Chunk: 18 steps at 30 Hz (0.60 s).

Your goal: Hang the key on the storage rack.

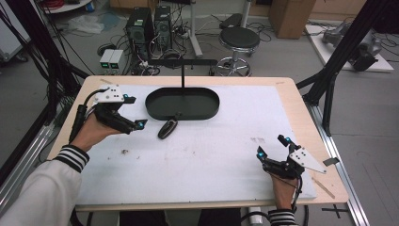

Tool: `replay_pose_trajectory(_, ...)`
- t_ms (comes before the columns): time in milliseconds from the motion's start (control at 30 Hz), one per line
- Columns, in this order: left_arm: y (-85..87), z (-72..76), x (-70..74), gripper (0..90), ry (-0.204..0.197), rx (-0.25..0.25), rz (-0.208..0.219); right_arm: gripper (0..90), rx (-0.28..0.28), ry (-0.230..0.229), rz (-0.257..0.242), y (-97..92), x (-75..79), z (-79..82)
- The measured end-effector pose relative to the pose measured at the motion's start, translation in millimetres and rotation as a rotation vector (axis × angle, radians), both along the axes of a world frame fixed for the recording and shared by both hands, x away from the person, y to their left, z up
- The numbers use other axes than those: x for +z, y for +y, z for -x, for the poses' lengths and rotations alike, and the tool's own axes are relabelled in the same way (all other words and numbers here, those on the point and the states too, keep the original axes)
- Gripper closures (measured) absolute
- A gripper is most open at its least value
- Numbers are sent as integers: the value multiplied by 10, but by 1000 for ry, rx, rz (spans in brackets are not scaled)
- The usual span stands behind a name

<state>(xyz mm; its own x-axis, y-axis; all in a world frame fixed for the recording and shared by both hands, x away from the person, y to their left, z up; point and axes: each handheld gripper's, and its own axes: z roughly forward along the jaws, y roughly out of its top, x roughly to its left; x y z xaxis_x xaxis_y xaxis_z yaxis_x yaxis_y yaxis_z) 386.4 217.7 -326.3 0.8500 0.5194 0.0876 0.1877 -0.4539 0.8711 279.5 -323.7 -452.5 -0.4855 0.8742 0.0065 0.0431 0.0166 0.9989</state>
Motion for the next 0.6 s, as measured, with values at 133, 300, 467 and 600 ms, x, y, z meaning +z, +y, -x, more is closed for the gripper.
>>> replay_pose_trajectory(133, -110, -62, 3, 40, 14, -11, -14, 73, -1, -5, 2, 0, -1, 1)
replay_pose_trajectory(300, -246, -113, -30, 40, 33, -26, -52, 73, 1, -4, -2, -2, -1, 5)
replay_pose_trajectory(467, -351, -161, -77, 40, 62, -19, -74, 73, 1, -5, -2, -1, -1, 6)
replay_pose_trajectory(600, -429, -200, -129, 40, 86, -3, -92, 73, 1, -4, -3, 0, -2, 5)
